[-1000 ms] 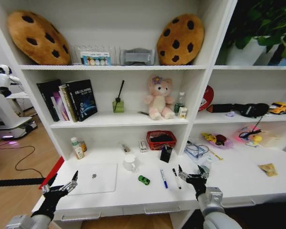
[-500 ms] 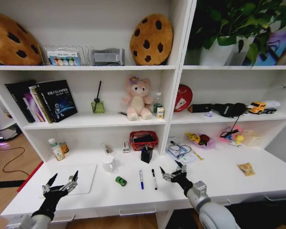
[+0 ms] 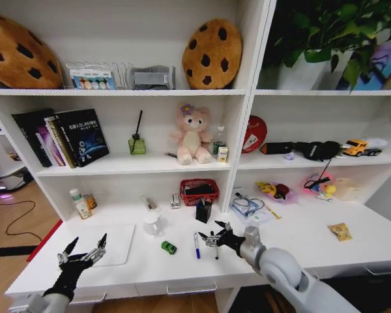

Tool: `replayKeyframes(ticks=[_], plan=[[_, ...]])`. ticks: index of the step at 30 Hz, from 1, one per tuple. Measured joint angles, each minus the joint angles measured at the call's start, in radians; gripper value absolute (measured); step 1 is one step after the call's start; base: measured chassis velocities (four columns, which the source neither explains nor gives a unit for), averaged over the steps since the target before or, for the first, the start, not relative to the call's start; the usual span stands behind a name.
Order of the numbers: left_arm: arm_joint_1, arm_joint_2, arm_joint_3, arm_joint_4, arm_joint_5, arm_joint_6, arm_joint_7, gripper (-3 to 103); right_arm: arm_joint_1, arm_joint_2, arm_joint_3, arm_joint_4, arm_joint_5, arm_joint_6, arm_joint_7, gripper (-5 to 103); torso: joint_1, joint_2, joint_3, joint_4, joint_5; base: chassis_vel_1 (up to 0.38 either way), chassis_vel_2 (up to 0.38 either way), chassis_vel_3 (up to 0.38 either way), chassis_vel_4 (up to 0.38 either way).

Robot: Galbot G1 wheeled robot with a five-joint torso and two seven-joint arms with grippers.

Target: Organize the objects on the table.

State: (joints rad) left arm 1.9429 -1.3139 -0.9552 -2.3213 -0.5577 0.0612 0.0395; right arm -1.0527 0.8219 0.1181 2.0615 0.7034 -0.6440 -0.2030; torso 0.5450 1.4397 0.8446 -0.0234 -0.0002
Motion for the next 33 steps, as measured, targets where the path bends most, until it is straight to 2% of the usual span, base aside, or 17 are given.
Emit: replayKeyframes(ticks=[4,5,7,10,12,15,17,18,20,23,25,33], plan=[[0.0,0.0,0.0,0.0,0.0,0.0,0.0,100,0.129,0.055,-0.118,-0.122,-0.048,-0.024,-0.052,100,0.0,0.0,0.0,0.0,0.0006,0.0,0.0,0.0,0.0],[0.0,0.0,0.0,0.0,0.0,0.0,0.0,100,0.129,0.055,-0.118,-0.122,-0.048,-0.024,-0.052,100,0.0,0.0,0.0,0.0,0.0006,0.0,0.0,0.0,0.0],[0.0,0.0,0.0,0.0,0.0,0.0,0.0,100,0.215,0.087,-0.183,-0.166,-0.067,-0.079,-0.105,100,0.0,0.0,0.0,0.0,0.0001,0.0,0.0,0.0,0.0],[0.0,0.0,0.0,0.0,0.0,0.0,0.0,100,0.252,0.099,-0.216,-0.176,-0.067,-0.091,-0.112,100,0.0,0.0,0.0,-0.0002,0.0001,0.0,0.0,0.0,0.0],[0.0,0.0,0.0,0.0,0.0,0.0,0.0,100,0.327,0.132,-0.291,-0.199,-0.074,-0.098,-0.127,100,0.0,0.0,0.0,0.0001,-0.0001,0.0,0.0,0.0,0.0],[0.0,0.0,0.0,0.0,0.0,0.0,0.0,100,0.357,0.153,-0.333,-0.212,-0.078,-0.098,-0.121,100,0.0,0.0,0.0,0.0001,-0.0001,0.0,0.0,0.0,0.0],[0.0,0.0,0.0,0.0,0.0,0.0,0.0,100,0.387,0.198,-0.407,-0.238,-0.08,-0.098,-0.059,100,0.0,0.0,0.0,0.0,-0.0001,0.0,0.0,0.0,0.0],[0.0,0.0,0.0,0.0,0.0,0.0,0.0,100,0.387,0.198,-0.407,-0.238,-0.08,-0.098,-0.059,100,0.0,0.0,0.0,0.0,-0.0001,0.0,0.0,0.0,0.0],[0.0,0.0,0.0,0.0,0.0,0.0,0.0,100,0.396,0.243,-0.474,-0.261,-0.075,-0.098,0.032,100,0.0,0.0,0.0,0.0001,0.0001,0.0,0.0,0.0,0.0],[0.0,0.0,0.0,0.0,0.0,0.0,0.0,100,0.395,0.252,-0.491,-0.264,-0.075,-0.097,0.056,100,0.0,0.0,0.0,0.0,0.0,0.0,0.0,0.0,0.0],[0.0,0.0,0.0,0.0,0.0,0.0,0.0,100,0.385,0.273,-0.528,-0.269,-0.075,-0.096,0.147,100,0.0,0.0,0.0,0.0,0.0001,0.0,0.0,0.0,0.0],[0.0,0.0,0.0,0.0,0.0,0.0,0.0,100,0.356,0.274,-0.538,-0.27,-0.076,-0.095,0.207,100,0.0,0.0,0.0,-0.0001,0.0001,0.0,0.0,0.0,0.0]])
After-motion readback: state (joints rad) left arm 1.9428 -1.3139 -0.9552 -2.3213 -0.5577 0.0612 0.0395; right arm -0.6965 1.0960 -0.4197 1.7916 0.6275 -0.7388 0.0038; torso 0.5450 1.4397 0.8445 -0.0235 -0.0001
